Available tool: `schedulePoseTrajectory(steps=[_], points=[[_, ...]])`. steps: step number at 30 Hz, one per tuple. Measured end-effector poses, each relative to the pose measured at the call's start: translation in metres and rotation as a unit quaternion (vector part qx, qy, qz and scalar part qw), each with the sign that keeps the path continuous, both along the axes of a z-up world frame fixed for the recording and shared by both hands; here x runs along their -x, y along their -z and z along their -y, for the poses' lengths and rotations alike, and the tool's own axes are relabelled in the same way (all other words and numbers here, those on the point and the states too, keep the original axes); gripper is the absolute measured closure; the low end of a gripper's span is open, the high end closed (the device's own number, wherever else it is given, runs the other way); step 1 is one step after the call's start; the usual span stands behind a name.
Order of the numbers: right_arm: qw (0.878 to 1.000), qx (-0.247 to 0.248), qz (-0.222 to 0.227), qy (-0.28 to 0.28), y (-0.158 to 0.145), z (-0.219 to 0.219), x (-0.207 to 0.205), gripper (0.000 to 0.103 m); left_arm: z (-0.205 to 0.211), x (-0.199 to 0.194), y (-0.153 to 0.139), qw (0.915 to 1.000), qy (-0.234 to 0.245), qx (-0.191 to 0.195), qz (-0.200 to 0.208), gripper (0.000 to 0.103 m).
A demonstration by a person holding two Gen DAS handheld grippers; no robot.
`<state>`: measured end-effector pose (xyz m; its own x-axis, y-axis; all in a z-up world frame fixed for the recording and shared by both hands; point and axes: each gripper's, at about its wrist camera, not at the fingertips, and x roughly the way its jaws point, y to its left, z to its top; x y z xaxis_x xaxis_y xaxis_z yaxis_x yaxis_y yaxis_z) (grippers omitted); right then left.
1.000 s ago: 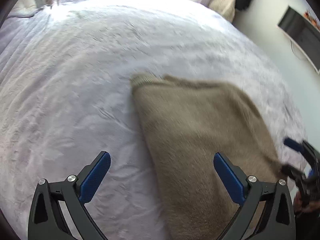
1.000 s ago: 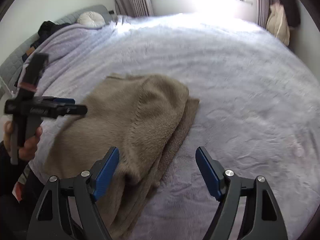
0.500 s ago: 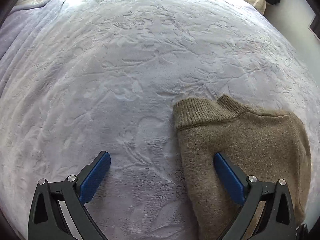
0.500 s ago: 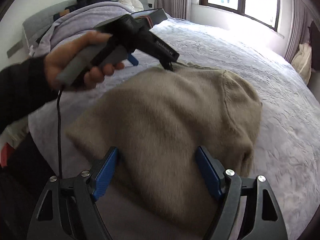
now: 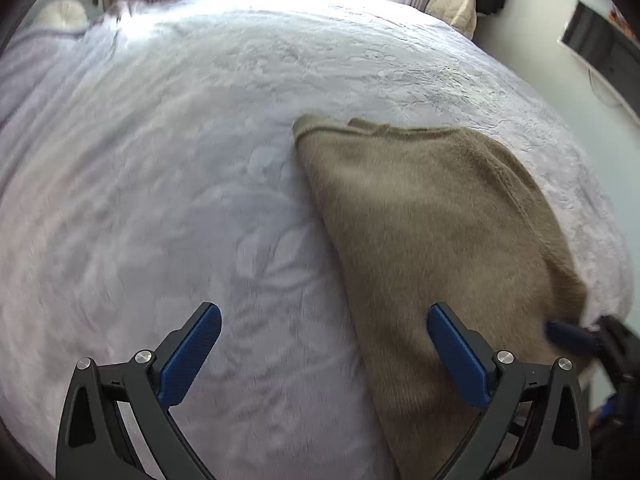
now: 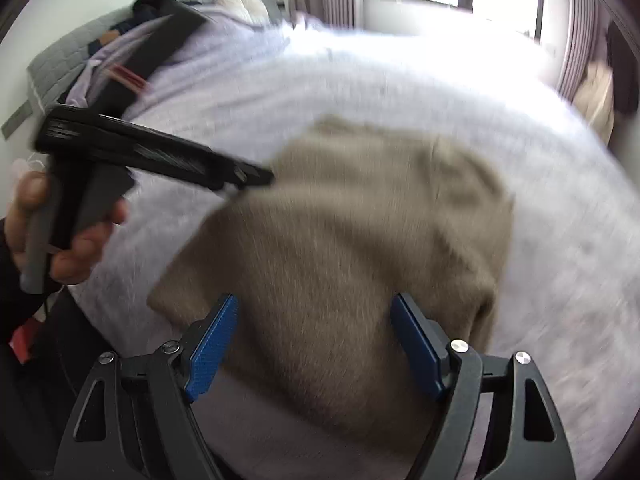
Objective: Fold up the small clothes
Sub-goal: 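Grasp the end of the khaki sweater bundle with the right gripper and lift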
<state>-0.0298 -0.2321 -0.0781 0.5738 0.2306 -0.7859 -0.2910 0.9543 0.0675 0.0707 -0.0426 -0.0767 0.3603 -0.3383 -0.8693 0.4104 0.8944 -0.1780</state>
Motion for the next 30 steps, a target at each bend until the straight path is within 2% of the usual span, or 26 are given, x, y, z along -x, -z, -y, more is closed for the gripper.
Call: schedulePoseTrajectory(steps=[2,4,6,7,9,12,14,17,19,22,23,24,25,26,28,30], points=[[1.0,0.003,0.0,-0.005,0.005,0.004,0.011,0.022,-0.012,0.005,0.007,0.9998,0.012,0.011,-0.014,0.0],[1.0,0.017,0.009,-0.016,0.001,0.008,0.028,0.022,-0.019,0.015,0.006,0.9998,0.019,-0.006,-0.009,0.0],[1.0,0.01,0.015,-0.014,-0.01,0.017,0.041,0.021,-0.024,0.022,0.001,0.9994,0.024,-0.023,-0.002,0.0],[1.0,0.0,0.019,-0.008,-0.017,0.025,0.044,0.021,-0.026,0.023,-0.003,0.9995,0.026,-0.016,0.0,0.0],[0.999,-0.021,0.032,0.012,-0.029,0.043,0.045,0.021,-0.03,0.016,-0.011,0.9993,0.02,0.031,-0.006,0.0],[0.996,-0.051,0.032,0.07,-0.038,0.079,0.018,0.02,-0.018,-0.012,-0.008,0.9918,0.016,0.108,-0.066,0.0],[0.991,-0.079,0.005,0.104,-0.03,0.099,-0.009,0.02,0.001,-0.026,0.002,0.986,0.025,0.129,-0.102,0.0],[0.98,-0.143,-0.056,0.128,-0.006,0.113,-0.058,0.02,0.038,-0.034,0.025,0.9832,0.052,0.109,-0.137,0.0],[0.973,-0.184,-0.089,0.104,0.013,0.111,-0.074,0.018,0.05,-0.036,0.041,0.9758,0.067,0.125,-0.167,0.0],[0.965,-0.225,-0.096,0.099,0.037,0.11,-0.089,0.017,0.057,-0.04,0.05,0.9739,0.062,0.135,-0.172,0.0],[0.963,-0.232,-0.092,0.1,0.042,0.109,-0.093,0.019,0.06,-0.04,0.051,0.9745,0.063,0.135,-0.168,0.0],[0.963,-0.237,-0.087,0.094,0.041,0.107,-0.095,0.032,0.062,-0.039,0.05,0.9761,0.067,0.132,-0.16,0.002],[0.963,-0.241,-0.083,0.087,0.042,0.104,-0.097,0.041,0.063,-0.036,0.047,0.9787,0.073,0.126,-0.145,0.013],[0.965,-0.237,-0.076,0.087,0.042,0.102,-0.097,0.046,0.064,-0.031,0.042,0.9807,0.086,0.124,-0.124,0.02],[0.969,-0.225,-0.06,0.084,0.037,0.096,-0.094,0.059,0.06,-0.024,0.033,0.9818,0.094,0.127,-0.105,0.042],[0.974,-0.209,-0.043,0.079,0.028,0.087,-0.092,0.062,0.054,-0.021,0.022,0.9816,0.098,0.133,-0.095,0.05]])
